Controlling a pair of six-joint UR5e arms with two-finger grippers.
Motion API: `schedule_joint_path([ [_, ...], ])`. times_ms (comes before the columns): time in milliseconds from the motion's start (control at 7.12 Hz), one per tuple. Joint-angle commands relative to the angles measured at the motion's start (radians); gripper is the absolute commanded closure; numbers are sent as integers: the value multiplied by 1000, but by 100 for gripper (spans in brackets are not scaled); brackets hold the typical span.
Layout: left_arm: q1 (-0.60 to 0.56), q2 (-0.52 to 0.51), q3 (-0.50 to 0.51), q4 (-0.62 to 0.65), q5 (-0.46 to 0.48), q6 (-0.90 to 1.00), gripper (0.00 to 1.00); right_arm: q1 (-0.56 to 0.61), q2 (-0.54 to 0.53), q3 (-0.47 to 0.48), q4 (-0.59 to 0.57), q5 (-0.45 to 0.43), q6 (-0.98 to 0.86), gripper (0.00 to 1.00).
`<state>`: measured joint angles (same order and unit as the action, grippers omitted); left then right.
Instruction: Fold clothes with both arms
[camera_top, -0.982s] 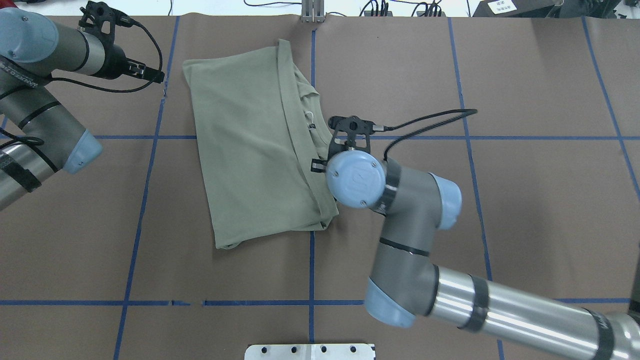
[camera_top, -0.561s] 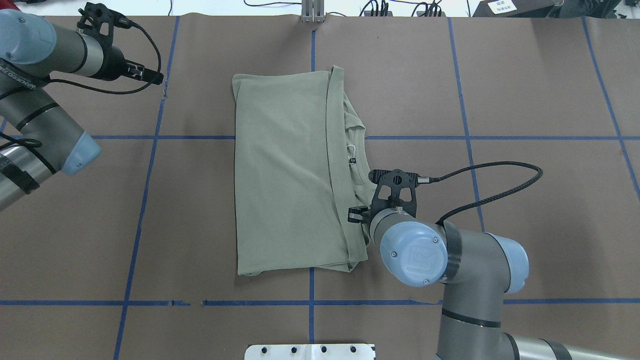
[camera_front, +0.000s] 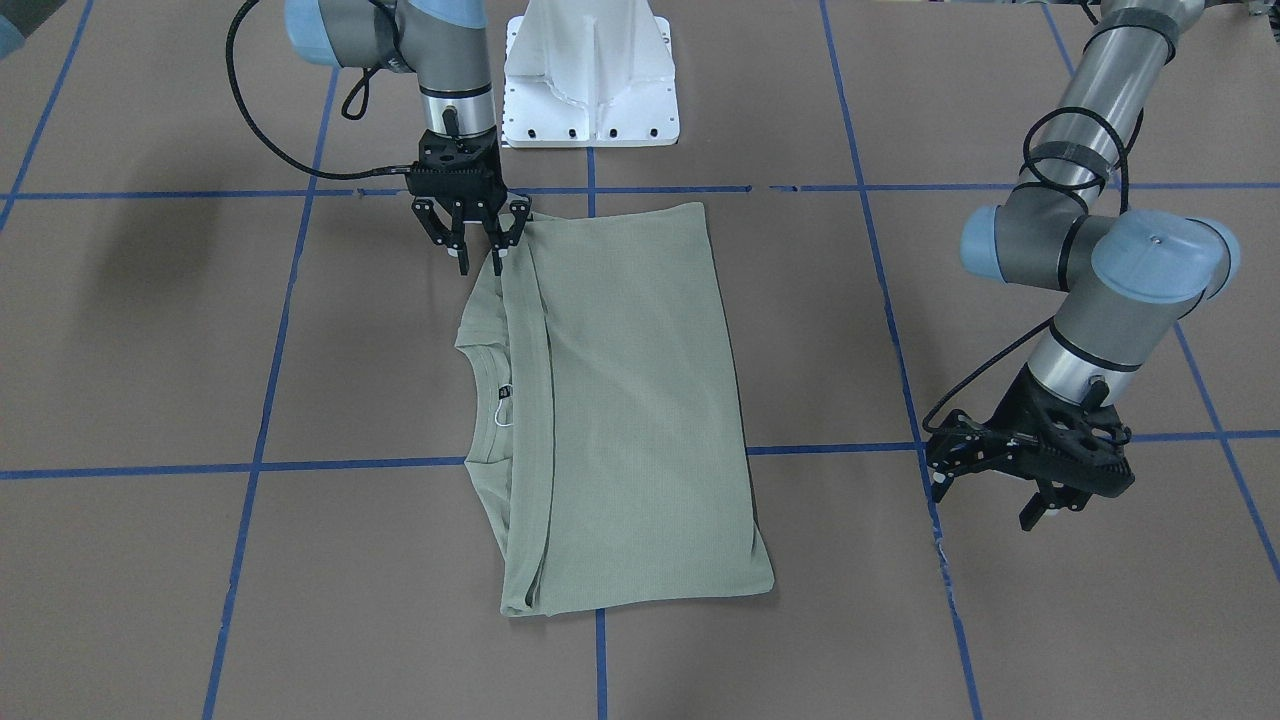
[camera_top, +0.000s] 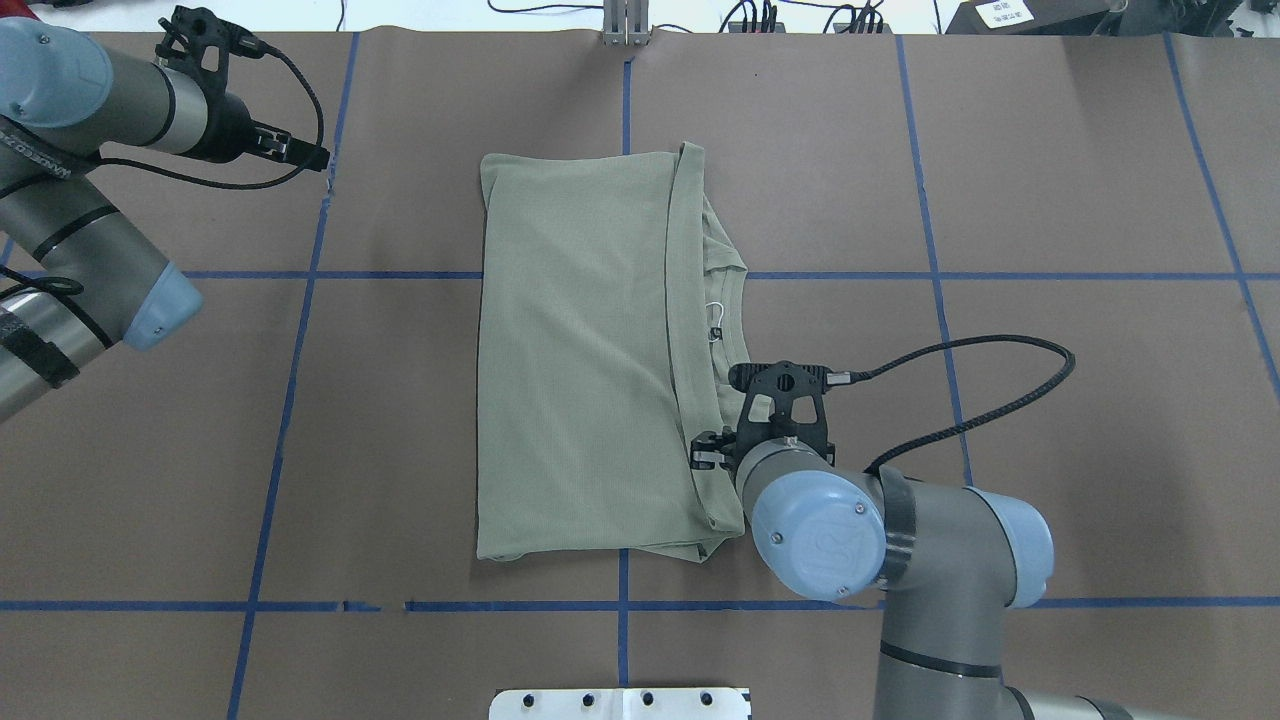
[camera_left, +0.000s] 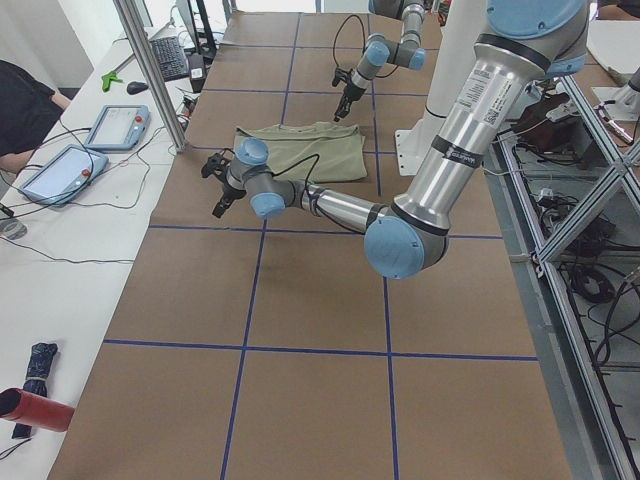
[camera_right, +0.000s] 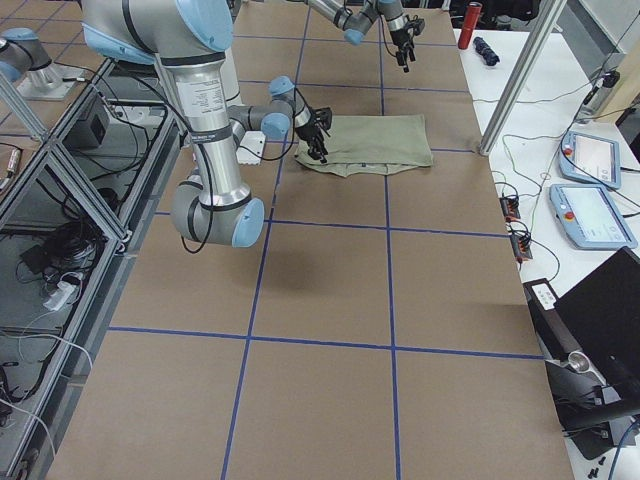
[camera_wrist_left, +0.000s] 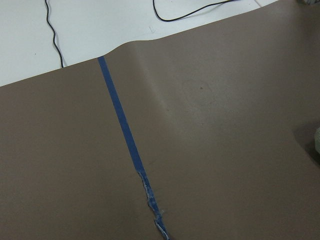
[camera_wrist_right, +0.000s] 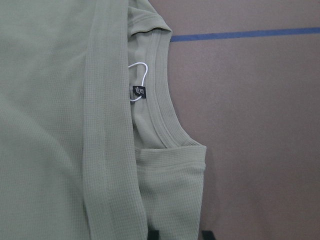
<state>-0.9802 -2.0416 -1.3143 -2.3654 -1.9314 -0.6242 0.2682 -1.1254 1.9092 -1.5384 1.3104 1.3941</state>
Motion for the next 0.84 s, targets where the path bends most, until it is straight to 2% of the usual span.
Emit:
schedule_joint_path([
  [0,0,0,0,0,-8,0,0,55,142,-62,-121,84,-96,0],
  [140,0,0,0,0,-8,0,0,57,156,-76,-127,137,-171,0],
  [281,0,0,0,0,-8,0,0,57,157,-90,-143,177,-238,6],
  [421,0,0,0,0,-8,0,0,58,201,-152,-167,179,-269,12],
  [561,0,0,0,0,-8,-2,0,78,275,-256,-169,179,-267,14],
  [702,0,0,0,0,-8,0,0,91,298,-318,-163,179,-264,15],
])
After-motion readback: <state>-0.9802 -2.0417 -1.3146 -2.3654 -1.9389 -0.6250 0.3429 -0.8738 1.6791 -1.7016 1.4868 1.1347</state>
